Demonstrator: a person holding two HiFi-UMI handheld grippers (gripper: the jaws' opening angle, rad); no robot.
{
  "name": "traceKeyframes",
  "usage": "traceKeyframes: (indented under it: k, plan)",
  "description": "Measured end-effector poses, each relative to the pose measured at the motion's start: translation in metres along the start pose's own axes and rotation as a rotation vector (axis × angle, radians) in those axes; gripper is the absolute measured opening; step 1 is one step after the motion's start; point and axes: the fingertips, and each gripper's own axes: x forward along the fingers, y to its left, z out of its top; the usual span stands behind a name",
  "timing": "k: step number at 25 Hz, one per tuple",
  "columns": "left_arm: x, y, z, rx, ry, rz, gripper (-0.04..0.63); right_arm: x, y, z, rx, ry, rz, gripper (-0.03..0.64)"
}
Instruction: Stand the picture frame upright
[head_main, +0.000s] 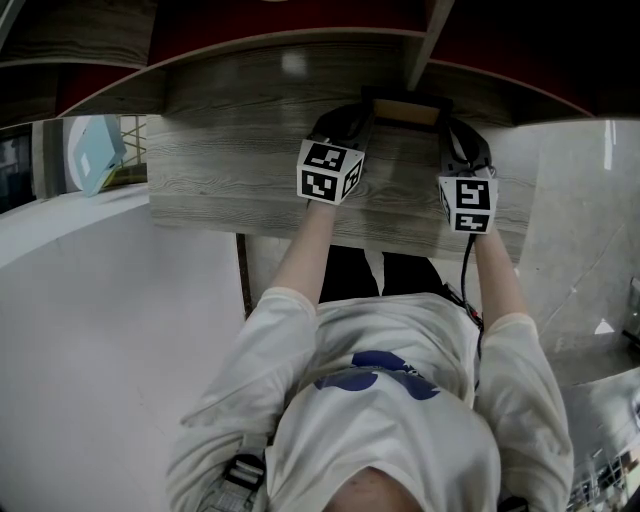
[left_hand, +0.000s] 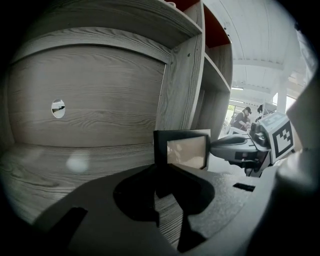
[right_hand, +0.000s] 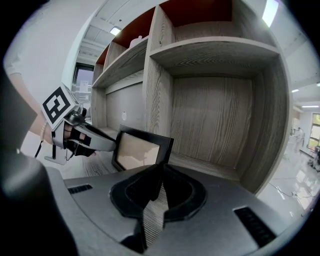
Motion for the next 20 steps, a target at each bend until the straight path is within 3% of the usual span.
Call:
traceKeyframes:
  k: [20]
  plan:
    - [-0.0011, -0.0030, -0.0038, -0.009, -0.005, -0.016, 0.067, 0.0007, 0.0003, 0.0014, -0.043, -0.002, -0.027, 0.029]
